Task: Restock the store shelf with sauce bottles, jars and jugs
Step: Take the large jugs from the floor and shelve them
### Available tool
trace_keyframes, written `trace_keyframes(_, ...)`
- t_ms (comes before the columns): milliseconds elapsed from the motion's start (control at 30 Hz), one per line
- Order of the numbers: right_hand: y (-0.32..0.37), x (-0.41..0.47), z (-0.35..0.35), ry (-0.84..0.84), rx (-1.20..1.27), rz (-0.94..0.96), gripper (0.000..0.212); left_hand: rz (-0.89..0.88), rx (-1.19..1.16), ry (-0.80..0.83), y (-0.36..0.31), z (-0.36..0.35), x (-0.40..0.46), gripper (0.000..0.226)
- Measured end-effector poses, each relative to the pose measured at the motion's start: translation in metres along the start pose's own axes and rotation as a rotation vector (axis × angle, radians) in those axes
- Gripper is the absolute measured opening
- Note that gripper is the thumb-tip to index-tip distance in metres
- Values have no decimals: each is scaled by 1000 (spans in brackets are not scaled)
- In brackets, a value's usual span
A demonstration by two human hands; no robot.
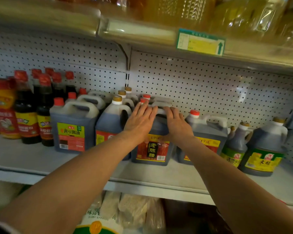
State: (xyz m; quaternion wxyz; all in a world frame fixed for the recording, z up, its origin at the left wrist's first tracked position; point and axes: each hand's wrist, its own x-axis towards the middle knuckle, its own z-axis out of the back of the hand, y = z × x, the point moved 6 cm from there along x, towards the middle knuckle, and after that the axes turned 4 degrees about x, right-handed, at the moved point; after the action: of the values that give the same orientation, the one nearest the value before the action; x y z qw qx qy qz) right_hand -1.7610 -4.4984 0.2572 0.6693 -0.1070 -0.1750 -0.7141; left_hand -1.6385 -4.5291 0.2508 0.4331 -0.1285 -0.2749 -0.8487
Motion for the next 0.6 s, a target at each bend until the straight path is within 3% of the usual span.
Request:
trace_keyframes(133, 6, -21, 0, 16, 14, -102, 132, 27, -50, -15, -2, 0, -20, 118)
trace_keyframes(233, 16, -49, -4, -41, 32, -179, 129, -11, -148, 24, -1, -7, -47, 119)
trace_keyframes(467, 59, -123, -12, -21, 18, -348, 106, -20, -440, 99, 32, -23, -125, 120)
trace_keyframes(600, 97, -164, -26, 20, -2, -394, 99, 1, -572, 85, 56, -34, -172, 109)
